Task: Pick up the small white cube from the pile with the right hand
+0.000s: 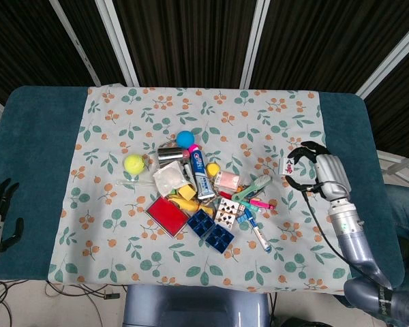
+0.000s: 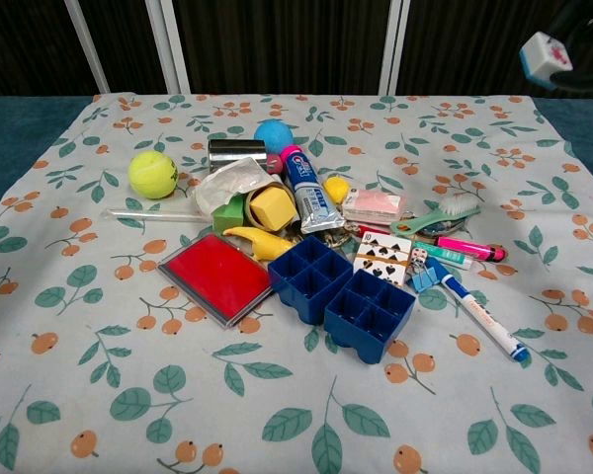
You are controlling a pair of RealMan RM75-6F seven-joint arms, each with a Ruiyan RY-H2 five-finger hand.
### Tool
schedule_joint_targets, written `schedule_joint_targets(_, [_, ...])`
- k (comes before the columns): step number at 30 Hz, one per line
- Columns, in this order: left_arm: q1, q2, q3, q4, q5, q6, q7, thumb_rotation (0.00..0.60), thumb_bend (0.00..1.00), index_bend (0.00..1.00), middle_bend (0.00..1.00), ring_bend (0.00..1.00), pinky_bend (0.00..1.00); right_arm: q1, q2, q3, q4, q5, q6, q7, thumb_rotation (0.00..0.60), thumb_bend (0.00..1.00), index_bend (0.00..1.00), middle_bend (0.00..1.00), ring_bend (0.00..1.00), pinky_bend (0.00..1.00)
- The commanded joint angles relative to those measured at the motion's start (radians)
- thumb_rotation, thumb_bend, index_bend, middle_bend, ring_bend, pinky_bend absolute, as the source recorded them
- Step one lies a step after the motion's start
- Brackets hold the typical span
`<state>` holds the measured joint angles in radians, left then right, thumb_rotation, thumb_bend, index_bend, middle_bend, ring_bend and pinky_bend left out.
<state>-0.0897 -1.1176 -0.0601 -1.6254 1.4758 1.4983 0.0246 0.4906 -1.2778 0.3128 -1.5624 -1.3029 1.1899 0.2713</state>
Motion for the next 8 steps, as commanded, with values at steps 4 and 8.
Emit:
schedule_joint_targets(4, [0.0, -0.002, 0.0, -0.001, 0.001, 0.0, 0.002, 0.6, 0.52, 0.01, 0.0, 0.03, 0.09, -0.063, 0.09, 0.01, -0.072, -0.043, 0.05, 0.173, 0.6, 0.33, 0.46, 0.51, 0.23, 0.22])
schedule_joint_targets(8, [0.001, -0.002, 0.001, -0.001, 0.002, 0.001, 0.003, 0.6, 0.52, 0.01, 0.0, 0.03, 0.09, -0.069, 0.102, 0.004, -0.062, -0.049, 0.05, 0.206, 0.6, 0.33, 0.46, 0.51, 0.23, 0.22])
